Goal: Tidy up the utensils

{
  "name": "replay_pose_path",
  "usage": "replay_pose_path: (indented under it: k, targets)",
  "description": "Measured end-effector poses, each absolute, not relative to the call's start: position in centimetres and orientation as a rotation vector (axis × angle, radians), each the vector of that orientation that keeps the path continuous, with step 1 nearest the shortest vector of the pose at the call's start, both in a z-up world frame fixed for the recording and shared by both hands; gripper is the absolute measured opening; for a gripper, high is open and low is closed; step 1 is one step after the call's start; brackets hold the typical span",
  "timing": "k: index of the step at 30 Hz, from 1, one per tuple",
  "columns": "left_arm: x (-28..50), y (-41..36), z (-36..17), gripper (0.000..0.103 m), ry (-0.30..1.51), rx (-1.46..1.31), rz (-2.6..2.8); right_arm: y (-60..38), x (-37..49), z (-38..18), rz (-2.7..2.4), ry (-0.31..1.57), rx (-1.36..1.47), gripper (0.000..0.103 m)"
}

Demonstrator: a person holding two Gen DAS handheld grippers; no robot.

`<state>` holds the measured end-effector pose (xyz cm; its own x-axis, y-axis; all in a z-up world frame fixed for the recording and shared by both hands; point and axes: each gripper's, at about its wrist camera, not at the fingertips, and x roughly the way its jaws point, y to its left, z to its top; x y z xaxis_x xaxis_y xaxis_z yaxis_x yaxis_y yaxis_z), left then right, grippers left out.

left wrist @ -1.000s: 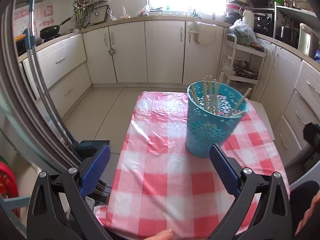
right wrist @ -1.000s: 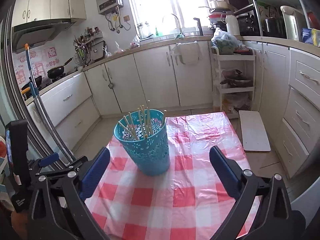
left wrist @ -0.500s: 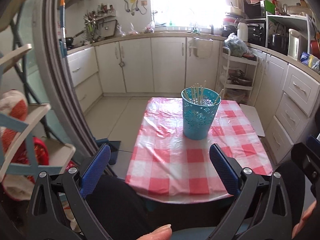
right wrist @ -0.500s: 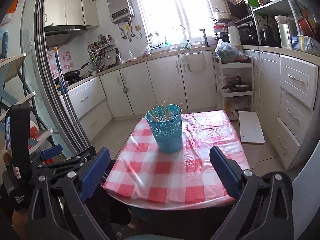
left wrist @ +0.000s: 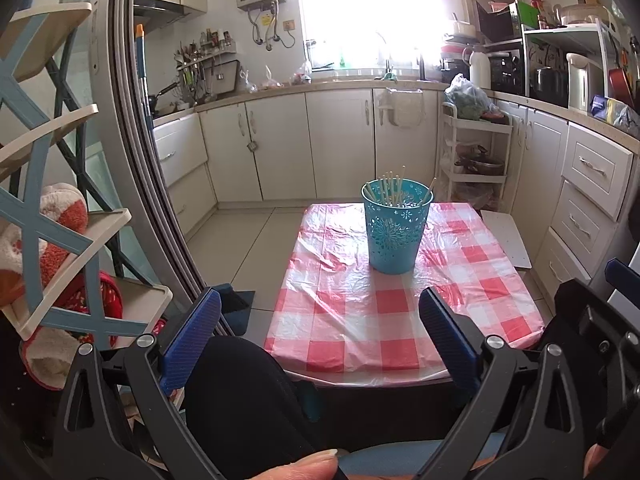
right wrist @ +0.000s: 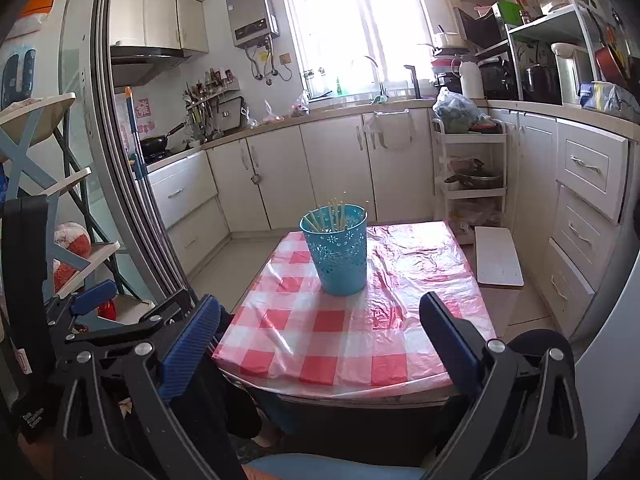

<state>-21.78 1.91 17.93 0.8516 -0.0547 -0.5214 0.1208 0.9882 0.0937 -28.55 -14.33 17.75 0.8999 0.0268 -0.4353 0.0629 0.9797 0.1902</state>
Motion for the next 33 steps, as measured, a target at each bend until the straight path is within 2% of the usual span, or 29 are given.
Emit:
replay_pose_path:
  k: [26,33]
  targets:
    - [-21.1,3.2,17.7,0.095,0.577,0.059,-0.111,-13.9,-28.3,17.5,-0.018,0.466,0.177,0.096]
    - [-21.3,2.4,17.3,0.095,0.538,0.097,-0.159,-14.3,-27.9,17.1,-0.017,0.481,0.183,0.096]
